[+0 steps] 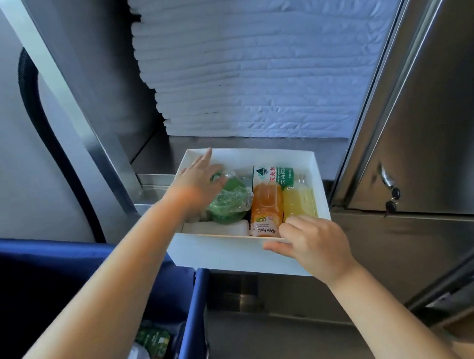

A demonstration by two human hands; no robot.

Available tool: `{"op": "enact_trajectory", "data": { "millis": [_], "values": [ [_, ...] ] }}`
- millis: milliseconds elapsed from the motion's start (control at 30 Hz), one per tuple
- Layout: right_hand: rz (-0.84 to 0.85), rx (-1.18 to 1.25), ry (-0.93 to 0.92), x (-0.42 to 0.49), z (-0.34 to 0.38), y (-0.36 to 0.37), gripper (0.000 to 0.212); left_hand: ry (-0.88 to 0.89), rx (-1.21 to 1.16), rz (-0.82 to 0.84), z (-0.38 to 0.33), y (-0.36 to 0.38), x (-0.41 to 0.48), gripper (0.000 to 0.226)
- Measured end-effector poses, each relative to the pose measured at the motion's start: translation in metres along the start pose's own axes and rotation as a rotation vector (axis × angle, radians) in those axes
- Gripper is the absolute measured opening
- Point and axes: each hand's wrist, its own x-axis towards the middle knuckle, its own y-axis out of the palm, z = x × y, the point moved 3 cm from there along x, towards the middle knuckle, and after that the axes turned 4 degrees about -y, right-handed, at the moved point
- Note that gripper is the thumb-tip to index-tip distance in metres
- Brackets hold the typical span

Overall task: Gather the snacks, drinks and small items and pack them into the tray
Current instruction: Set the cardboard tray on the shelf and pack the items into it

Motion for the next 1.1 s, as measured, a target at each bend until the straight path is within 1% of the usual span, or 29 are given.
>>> {"op": "enact_trajectory", "data": {
  "millis": [67, 100, 133, 200, 300, 367, 433, 500, 633, 700, 833, 900, 1000, 1100],
  "values": [
    [-0.017, -0.004, -0.006, -0.003, 0.001, 0.002, 0.05, 0.078, -0.146, -0.285, -0.007, -0.002, -0.054, 0.044],
    [-0.024, -0.009, -0.013, -0.003, 0.002, 0.003, 0.05, 0.131, -0.148, -0.375, -0.009, 0.0, -0.08, 0.044],
    [-0.03, -0.013, -0.015, -0.003, 0.002, 0.003, 0.05, 0.179, -0.103, -0.431, -0.008, 0.006, -0.101, 0.042],
    [-0.048, -0.022, -0.013, -0.002, 0.001, 0.003, 0.05, 0.228, 0.027, -0.49, 0.001, 0.024, -0.123, 0.04],
    [-0.074, -0.059, 0.002, -0.003, 0.002, 0.005, 0.051, 0.191, 0.107, -0.62, 0.019, 0.037, -0.125, 0.038],
    [-0.092, -0.073, 0.017, -0.005, 0.003, 0.006, 0.052, 0.179, 0.121, -0.697, 0.023, 0.04, -0.12, 0.043],
    [-0.112, -0.074, 0.05, -0.006, 0.005, 0.005, 0.052, 0.192, 0.106, -0.736, 0.024, 0.043, -0.115, 0.047],
    [-0.14, -0.076, 0.121, -0.009, 0.008, 0.004, 0.051, 0.201, 0.073, -0.764, 0.024, 0.043, -0.111, 0.048],
    [-0.198, -0.114, 0.342, -0.026, 0.026, 0.011, 0.043, 0.228, 0.061, -0.841, 0.024, 0.047, -0.111, 0.049],
    [-0.222, -0.169, 0.433, -0.034, 0.038, 0.02, 0.043, 0.239, 0.059, -0.878, 0.024, 0.049, -0.112, 0.052],
    [-0.302, -0.242, 0.487, -0.03, 0.044, 0.027, 0.057, 0.274, 0.061, -0.927, 0.024, 0.049, -0.112, 0.058],
    [-0.363, -0.247, 0.523, -0.023, 0.038, 0.026, 0.061, 0.297, 0.054, -0.954, 0.021, 0.045, -0.108, 0.059],
    [-0.453, -0.262, 0.578, -0.016, 0.027, 0.024, 0.056, 0.314, 0.056, -1.008, 0.013, 0.037, -0.102, 0.06],
    [-0.495, -0.228, 0.61, -0.011, 0.016, 0.019, 0.051, 0.298, 0.024, -1.081, 0.003, 0.033, -0.097, 0.056]
  ]
}}
